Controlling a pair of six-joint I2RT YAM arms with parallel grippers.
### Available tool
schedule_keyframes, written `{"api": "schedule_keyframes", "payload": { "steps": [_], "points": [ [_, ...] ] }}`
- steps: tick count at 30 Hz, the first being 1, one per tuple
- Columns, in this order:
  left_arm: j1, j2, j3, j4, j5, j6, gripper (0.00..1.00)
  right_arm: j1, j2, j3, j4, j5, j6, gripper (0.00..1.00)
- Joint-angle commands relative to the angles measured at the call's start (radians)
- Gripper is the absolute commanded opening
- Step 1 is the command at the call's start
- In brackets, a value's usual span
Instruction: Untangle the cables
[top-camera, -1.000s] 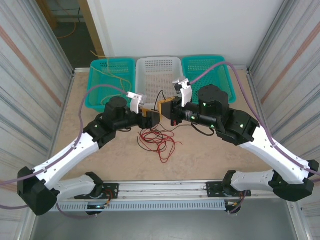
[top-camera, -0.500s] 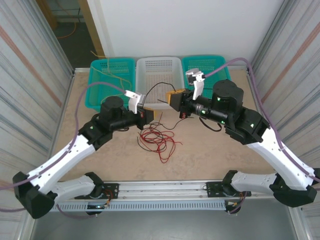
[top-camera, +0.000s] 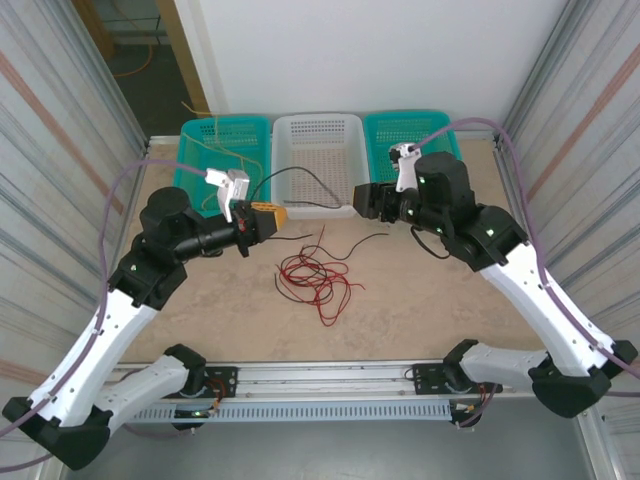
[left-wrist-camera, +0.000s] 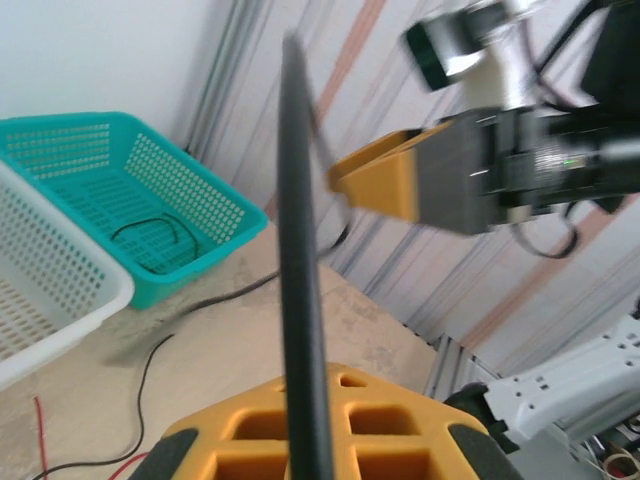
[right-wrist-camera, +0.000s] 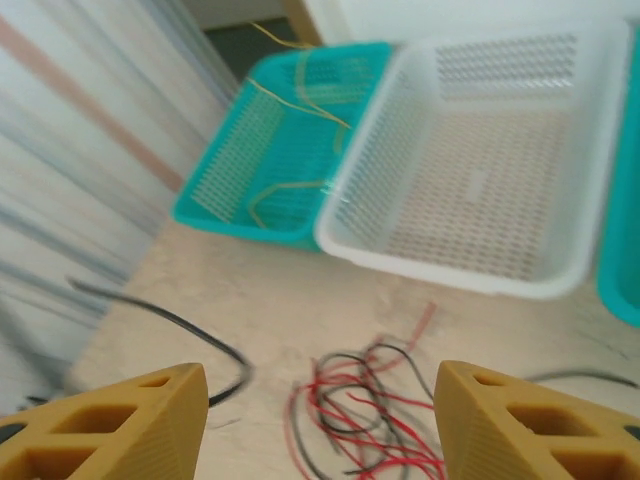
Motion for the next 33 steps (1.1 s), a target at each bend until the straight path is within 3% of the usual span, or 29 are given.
{"api": "schedule_keyframes", "payload": {
  "steps": [1,6,11,20,26,33],
  "points": [
    [0.008,0.001,0.044,-0.001,0.067,0.002,0.00,-0.002,0.013,0.025,-0.098,0.083,-0.003,0.63],
    [0.019,0.022,0.070,-0.034,0.075,0.028,0.00,0.002,-0.028,0.049,-0.079,-0.023,-0.077,0.71],
    [0.024,0.042,0.088,-0.050,0.085,0.043,0.00,0.070,-0.081,0.066,-0.026,-0.085,-0.142,0.78],
    [0.025,0.060,0.106,-0.059,0.125,0.047,0.00,0.093,-0.059,0.135,0.023,-0.124,-0.130,0.80],
    [0.025,0.075,0.118,-0.055,0.181,0.039,0.00,0.139,0.031,0.205,0.006,-0.143,-0.159,0.73],
    [0.025,0.085,0.124,-0.049,0.208,0.033,0.00,0.154,0.083,0.237,0.003,-0.159,-0.169,0.54]
  ]
}}
